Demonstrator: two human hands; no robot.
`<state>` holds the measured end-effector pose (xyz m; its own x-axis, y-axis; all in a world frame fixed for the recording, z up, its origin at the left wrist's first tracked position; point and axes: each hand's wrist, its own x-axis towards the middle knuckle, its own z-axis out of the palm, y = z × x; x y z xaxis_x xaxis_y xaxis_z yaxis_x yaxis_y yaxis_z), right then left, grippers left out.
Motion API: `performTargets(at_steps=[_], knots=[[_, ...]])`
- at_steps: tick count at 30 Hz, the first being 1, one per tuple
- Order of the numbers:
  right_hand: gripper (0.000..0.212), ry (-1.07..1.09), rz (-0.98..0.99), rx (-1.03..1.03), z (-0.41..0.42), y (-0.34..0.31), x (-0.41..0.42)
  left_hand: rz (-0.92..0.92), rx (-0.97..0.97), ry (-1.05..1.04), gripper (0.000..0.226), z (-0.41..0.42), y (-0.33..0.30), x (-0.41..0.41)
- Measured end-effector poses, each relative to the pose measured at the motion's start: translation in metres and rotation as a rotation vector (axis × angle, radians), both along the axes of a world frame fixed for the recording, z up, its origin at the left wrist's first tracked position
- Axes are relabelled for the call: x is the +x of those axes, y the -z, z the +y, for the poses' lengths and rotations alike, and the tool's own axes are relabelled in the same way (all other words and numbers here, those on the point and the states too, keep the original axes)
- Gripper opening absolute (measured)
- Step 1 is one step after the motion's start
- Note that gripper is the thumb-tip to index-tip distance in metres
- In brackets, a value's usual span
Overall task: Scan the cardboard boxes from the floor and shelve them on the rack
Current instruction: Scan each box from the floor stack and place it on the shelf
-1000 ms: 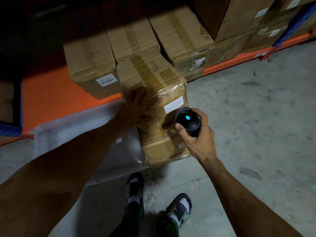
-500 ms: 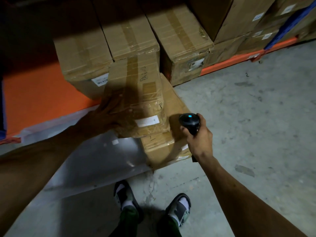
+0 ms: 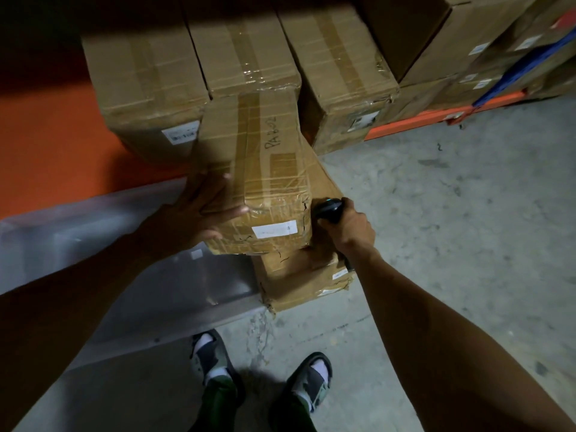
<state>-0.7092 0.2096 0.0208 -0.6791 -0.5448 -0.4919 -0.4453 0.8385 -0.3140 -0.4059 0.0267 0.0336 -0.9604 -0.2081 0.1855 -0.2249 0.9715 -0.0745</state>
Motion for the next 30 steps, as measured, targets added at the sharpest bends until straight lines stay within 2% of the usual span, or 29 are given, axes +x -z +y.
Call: performTargets(at_steps=[3, 6, 8, 10, 12, 16, 19, 25, 30], knots=[[0.08, 0.014, 0.029, -0.04, 0.007, -0.01, 0.01, 0.012, 0.101, 0.025, 0.08, -0.003, -0.002, -0.002], [0.076, 0.122, 0.08, -0.379, 0.016, -0.031, 0.034, -0.042, 0.254, 0.013, 0.083, -0.006, -0.004, -0.002], [0.069, 0.205, 0.006, -0.608, 0.014, -0.045, 0.053, -0.046, 0.388, -0.031, 0.08, -0.002, -0.007, 0.002], [0.066, 0.221, -0.138, -0.727, 0.0, -0.054, 0.069, 0.057, 0.505, -0.129, 0.084, 0.002, -0.008, 0.002], [0.064, 0.19, -0.22, -0.75, -0.02, -0.054, 0.08, 0.183, 0.705, -0.298, 0.09, 0.006, -0.006, -0.003], [0.059, 0.248, -0.315, -0.792, -0.05, -0.047, 0.08, 0.389, 1.114, -0.697, 0.079, 0.011, -0.001, -0.019], [0.056, 0.226, -0.389, -0.805, -0.054, -0.042, 0.067, 0.625, 1.435, -0.796, 0.076, 0.016, -0.002, -0.027], [0.053, 0.32, -0.418, -0.904, -0.062, -0.032, 0.075, 0.864, 1.53, -0.89, 0.069, 0.02, 0.002, -0.039], [0.044, 0.46, -0.398, -0.93, -0.073, -0.045, 0.073, 0.902, 1.623, -0.872, 0.079, 0.017, -0.013, -0.043]])
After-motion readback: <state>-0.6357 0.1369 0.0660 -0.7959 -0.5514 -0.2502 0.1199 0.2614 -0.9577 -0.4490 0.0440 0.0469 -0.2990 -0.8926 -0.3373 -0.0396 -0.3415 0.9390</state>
